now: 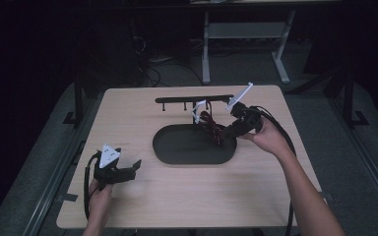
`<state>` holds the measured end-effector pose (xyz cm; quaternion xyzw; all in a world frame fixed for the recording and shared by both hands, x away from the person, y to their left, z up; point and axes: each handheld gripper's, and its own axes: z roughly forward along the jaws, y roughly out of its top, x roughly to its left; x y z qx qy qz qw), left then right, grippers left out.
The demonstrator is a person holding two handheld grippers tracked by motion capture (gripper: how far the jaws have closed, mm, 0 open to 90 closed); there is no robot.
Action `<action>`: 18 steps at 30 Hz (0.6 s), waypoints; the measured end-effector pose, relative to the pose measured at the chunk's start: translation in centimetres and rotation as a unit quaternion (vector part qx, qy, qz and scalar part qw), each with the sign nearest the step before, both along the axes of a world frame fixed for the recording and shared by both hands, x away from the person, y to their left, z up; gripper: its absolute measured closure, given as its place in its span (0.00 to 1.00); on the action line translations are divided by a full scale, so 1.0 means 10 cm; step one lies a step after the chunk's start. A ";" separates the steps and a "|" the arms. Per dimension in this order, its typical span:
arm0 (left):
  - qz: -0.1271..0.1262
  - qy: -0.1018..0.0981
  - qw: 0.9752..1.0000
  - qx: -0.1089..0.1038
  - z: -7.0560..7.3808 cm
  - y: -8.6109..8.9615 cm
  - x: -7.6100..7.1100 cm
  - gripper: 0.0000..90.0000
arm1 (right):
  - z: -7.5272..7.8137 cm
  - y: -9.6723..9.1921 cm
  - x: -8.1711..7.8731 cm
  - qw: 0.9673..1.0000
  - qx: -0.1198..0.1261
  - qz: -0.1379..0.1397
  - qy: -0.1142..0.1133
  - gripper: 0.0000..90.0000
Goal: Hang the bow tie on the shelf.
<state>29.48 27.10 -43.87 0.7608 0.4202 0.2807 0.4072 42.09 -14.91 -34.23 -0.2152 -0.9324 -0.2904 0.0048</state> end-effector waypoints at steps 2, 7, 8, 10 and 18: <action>0.000 0.000 1.000 0.000 0.00 0.00 0.00 0.15 | -0.01 -0.01 -0.01 1.000 0.001 -0.001 0.000 0.80; 0.000 0.000 1.000 0.000 0.00 0.00 0.00 0.15 | -0.06 -0.06 -0.04 1.000 0.003 -0.006 0.009 0.79; 0.000 0.000 1.000 0.001 0.00 0.00 0.00 0.15 | -0.06 -0.06 -0.04 1.000 0.004 -0.004 0.008 0.79; 0.000 0.000 1.000 0.000 0.00 0.00 0.00 0.15 | -0.08 -0.08 -0.06 1.000 0.007 -0.006 0.004 0.78; -0.001 0.001 1.000 0.004 0.00 0.00 0.00 0.15 | -0.16 -0.15 -0.12 1.000 0.010 -0.011 0.009 0.76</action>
